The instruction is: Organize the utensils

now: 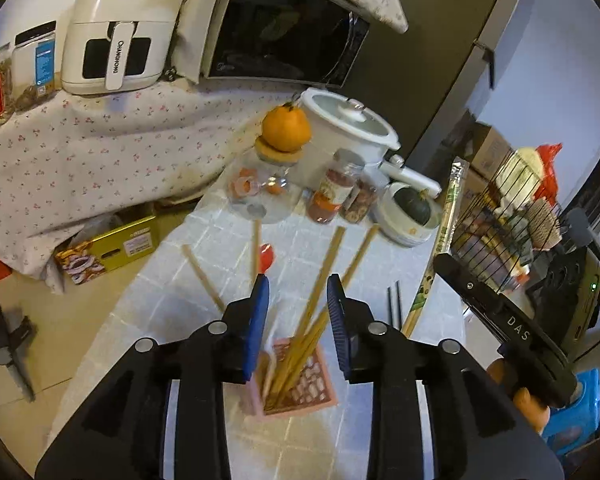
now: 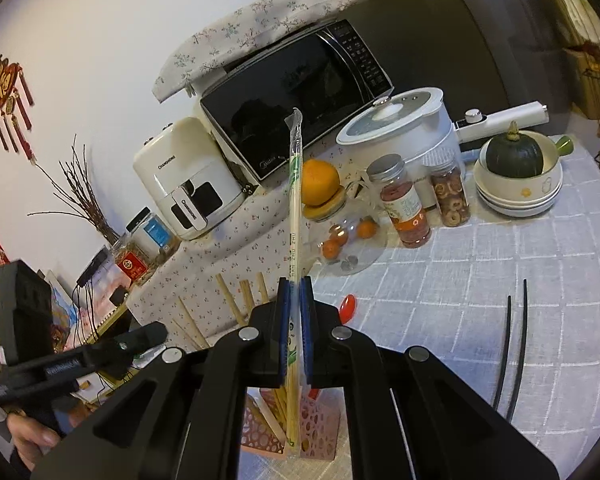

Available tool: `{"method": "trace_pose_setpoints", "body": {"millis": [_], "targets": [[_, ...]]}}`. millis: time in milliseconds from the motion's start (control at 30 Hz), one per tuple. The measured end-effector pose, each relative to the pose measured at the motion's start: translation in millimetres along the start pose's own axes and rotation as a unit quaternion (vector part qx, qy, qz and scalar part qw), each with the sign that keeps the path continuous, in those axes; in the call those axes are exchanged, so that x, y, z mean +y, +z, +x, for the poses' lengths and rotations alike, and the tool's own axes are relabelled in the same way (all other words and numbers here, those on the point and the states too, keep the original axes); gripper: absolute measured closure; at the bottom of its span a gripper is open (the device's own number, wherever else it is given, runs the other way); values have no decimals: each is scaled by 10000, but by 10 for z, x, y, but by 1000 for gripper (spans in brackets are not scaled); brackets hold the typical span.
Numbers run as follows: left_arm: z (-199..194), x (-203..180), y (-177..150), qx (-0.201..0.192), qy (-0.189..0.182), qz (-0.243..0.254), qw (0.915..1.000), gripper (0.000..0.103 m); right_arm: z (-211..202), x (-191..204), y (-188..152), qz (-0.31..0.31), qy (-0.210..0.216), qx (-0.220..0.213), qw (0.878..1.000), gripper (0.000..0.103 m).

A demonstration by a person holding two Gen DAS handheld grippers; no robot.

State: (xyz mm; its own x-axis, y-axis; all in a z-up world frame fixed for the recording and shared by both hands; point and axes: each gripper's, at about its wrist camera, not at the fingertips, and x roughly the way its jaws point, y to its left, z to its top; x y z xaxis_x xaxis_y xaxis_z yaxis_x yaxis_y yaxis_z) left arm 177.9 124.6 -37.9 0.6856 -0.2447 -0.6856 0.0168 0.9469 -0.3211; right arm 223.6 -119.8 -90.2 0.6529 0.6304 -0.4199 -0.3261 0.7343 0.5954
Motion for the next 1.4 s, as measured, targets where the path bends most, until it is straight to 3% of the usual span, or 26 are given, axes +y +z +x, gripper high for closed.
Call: {"method": "trace_pose_setpoints", "body": {"millis": [133, 233, 267, 367, 400, 467, 500, 600, 700, 867, 1200, 1300, 1400], "targets": [[-196, 531, 251, 1, 140, -784, 9968, 72, -24, -73, 23, 141, -34, -44, 9999, 97], [-268, 1244, 474, -219, 362, -1649, 9854, 62, -67, -141, 72, 305, 15, -95, 9995, 97], [-174, 1421, 537, -123, 306, -1827, 9826, 60, -79, -164, 84, 363, 20, -100, 9993, 97], [477, 2003, 577, 645, -450, -2395, 9677, 54, -113, -208, 98, 431, -16, -86, 9990, 97], [732, 2120, 508, 923, -436, -2562, 9612, 54, -129, -217, 103, 422, -39, -91, 9991, 97], [1173, 2038, 424, 1557, -177, -2133, 9643, 54, -153, -232, 118, 399, -85, -115, 9991, 97], [1402, 1866, 409, 1813, -128, -1617, 9700, 54, -165, -241, 129, 395, -107, -132, 9991, 97], [1851, 1359, 439, 2090, -171, -493, 9765, 54, -177, -279, 162, 432, -161, -163, 9988, 97], [2213, 997, 399, 2327, -139, 363, 9718, 54, -173, -307, 159, 432, -230, -136, 9987, 97], [2594, 849, 223, 2529, -230, 946, 9626, 54, -154, -337, 161, 376, -358, -85, 9986, 97], [2710, 560, 240, 2374, -908, 1691, 9523, 54, -53, -362, 141, 369, -459, -11, 9983, 97], [2778, 468, 191, 2463, -852, 1974, 9450, 54, -39, -364, 135, 351, -493, 0, 9982, 97], [2817, 422, 162, 2423, -727, 2136, 9436, 55, -30, -378, 140, 364, -530, -5, 9979, 97]]}}
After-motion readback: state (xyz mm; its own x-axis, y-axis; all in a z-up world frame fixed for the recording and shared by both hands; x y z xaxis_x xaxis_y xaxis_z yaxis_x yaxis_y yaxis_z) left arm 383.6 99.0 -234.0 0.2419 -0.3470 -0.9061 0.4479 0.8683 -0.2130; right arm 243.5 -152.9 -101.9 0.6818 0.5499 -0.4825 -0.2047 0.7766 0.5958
